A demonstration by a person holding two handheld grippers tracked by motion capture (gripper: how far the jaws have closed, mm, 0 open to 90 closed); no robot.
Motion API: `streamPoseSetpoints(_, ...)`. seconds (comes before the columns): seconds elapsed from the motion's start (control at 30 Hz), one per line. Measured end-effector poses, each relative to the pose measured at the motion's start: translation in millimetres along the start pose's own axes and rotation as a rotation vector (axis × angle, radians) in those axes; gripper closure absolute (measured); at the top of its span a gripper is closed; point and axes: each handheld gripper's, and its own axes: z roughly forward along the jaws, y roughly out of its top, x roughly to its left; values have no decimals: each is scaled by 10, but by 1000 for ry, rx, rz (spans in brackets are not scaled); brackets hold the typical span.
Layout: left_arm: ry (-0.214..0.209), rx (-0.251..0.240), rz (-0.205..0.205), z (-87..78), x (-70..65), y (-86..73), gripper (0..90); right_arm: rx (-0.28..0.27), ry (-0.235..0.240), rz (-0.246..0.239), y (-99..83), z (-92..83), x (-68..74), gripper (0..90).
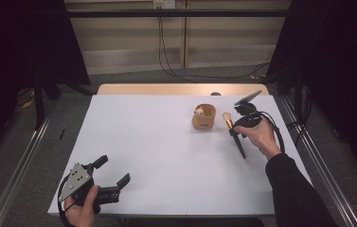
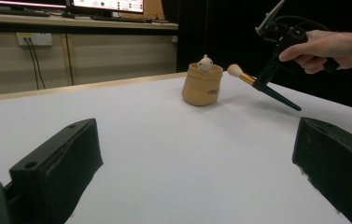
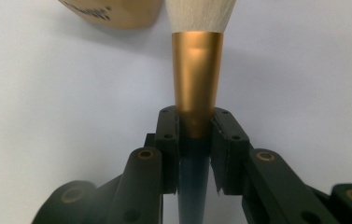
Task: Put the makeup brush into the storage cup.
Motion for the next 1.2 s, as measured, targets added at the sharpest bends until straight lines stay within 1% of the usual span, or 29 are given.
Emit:
streamPoseSetpoints(0.1, -16, 3, 6, 3, -5, 0, 11, -31, -3, -3, -19, -50, 2, 750)
streamPoseSetpoints(0.17, -11, -2, 2, 8, -11, 1, 11, -55, -2, -8, -32, -73, -9, 749)
streamPoseSetpoints(0.2, -10, -3, 0, 9, -9, 0, 12, -71, 3, -22, -40, -89, -20, 749)
streamPoseSetpoints(0.23, -12, -4, 0, 8, -4, -1, 12, -71, 3, -22, -40, -89, -20, 749)
streamPoseSetpoints(0.27, -8, -3, -4, 4, 2, -3, 12, -91, 17, -28, -47, -102, -18, 750)
streamPoseSetpoints(0.3, -8, -3, -4, 4, 2, -3, 12, -91, 17, -28, -47, -102, -18, 750)
streamPoseSetpoints(0.33, 0, 0, 0, 0, 10, -2, 12, -110, 31, -46, -55, -117, -13, 749)
streamPoseSetpoints(0.4, -1, 0, 0, 1, 10, -2, 12, -116, 40, -46, -58, -124, -9, 749)
streamPoseSetpoints(0.43, -10, -3, -7, 6, 4, -3, 12, -131, 39, -53, -61, -129, -9, 749)
streamPoseSetpoints(0.47, -10, -4, -3, 4, 5, -2, 12, -142, 58, -53, -65, -140, -11, 749)
streamPoseSetpoints(0.53, -10, -4, -2, 5, 5, -2, 12, -174, 91, -33, -75, -166, -28, 749)
streamPoseSetpoints(0.57, -7, 1, -2, 5, 7, -3, 12, -182, 87, -32, -79, -184, -30, 749)
streamPoseSetpoints(0.6, -6, -2, -6, 6, 6, -2, 12, -188, 94, -22, -86, -201, -32, 749)
streamPoseSetpoints(0.63, -9, -4, -4, 2, 9, 0, 12, -211, 105, -35, -89, -208, -45, 749)
streamPoseSetpoints(0.67, -8, -8, -3, 3, 8, 3, 12, -225, 101, -23, -95, -225, -39, 749)
streamPoseSetpoints(0.7, -9, -5, -8, 3, 4, 1, 12, -239, 105, -33, -98, -233, -47, 749)
streamPoseSetpoints(0.73, -15, -2, 1, 6, 7, 2, 12, -244, 107, -32, -99, -243, -47, 749)
streamPoseSetpoints(0.77, -15, -1, 1, 7, 6, 2, 12, -256, 102, -31, -101, -250, -34, 749)
streamPoseSetpoints(0.8, -13, -1, 5, 4, 9, 4, 12, -262, 108, -31, -102, -254, -31, 749)
streamPoseSetpoints(0.83, -3, -1, 8, 2, 7, 5, 12, -280, 114, -32, -106, -264, -32, 749)
streamPoseSetpoints(0.93, -6, -5, -4, 1, 5, 2, 12, -313, 118, -49, -112, -280, -27, 749)
streamPoseSetpoints(1.03, -6, -7, -4, 0, 3, 3, 12, -358, 110, -58, -126, -306, -16, 749)
streamPoseSetpoints(1.07, -7, -8, -2, -1, 2, 4, 12, -385, 110, -61, -137, -327, -8, 749)
streamPoseSetpoints(1.1, -9, -8, 0, 0, 4, 5, 12, -385, 110, -61, -137, -327, -8, 749)
streamPoseSetpoints(1.2, -8, -10, 0, -2, 3, 6, 12, -435, 116, -73, -158, -374, -3, 750)
